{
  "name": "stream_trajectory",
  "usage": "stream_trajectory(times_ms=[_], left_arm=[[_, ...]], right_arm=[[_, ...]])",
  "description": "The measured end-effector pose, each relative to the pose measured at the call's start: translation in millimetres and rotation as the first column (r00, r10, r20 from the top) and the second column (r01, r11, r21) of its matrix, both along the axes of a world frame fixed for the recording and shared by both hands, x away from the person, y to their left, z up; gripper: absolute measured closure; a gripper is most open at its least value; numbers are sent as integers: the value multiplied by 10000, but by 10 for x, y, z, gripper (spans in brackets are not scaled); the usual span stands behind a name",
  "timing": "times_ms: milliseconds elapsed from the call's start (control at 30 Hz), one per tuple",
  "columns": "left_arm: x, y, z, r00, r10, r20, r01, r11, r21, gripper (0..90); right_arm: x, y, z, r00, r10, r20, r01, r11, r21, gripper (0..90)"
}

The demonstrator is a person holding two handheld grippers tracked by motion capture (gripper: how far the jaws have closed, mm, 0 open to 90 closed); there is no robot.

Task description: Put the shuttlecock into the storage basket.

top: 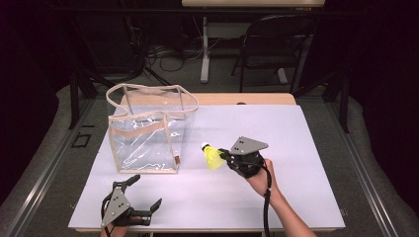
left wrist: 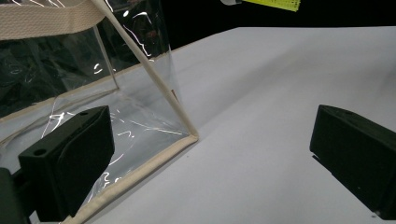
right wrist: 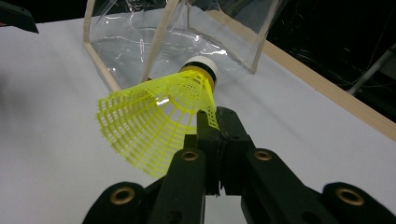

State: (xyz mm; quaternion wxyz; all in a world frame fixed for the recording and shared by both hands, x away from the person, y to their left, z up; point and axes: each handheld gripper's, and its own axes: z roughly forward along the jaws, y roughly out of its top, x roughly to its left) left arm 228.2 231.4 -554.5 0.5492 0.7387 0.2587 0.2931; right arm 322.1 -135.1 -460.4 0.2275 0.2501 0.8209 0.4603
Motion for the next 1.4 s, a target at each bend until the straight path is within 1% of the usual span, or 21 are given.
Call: stream_trajectory(times_ms=[267, 767, 1400], left_arm=[[-2, 0, 0, 10000, -1, 1, 1, 10000, -3, 0], [-3, -4, 1, 10000, -10, 8, 10, 10000, 19, 0], [2, -9, -2, 10000, -16, 1, 16, 10000, 10, 0]], right_arm=[[35, -6, 36, 10000, -79, 33, 79, 10000, 41, 892], [99, -21, 149, 9996, -244, 135, 242, 9995, 212, 892], [209, -6, 257, 9993, -348, 131, 345, 9992, 224, 891]])
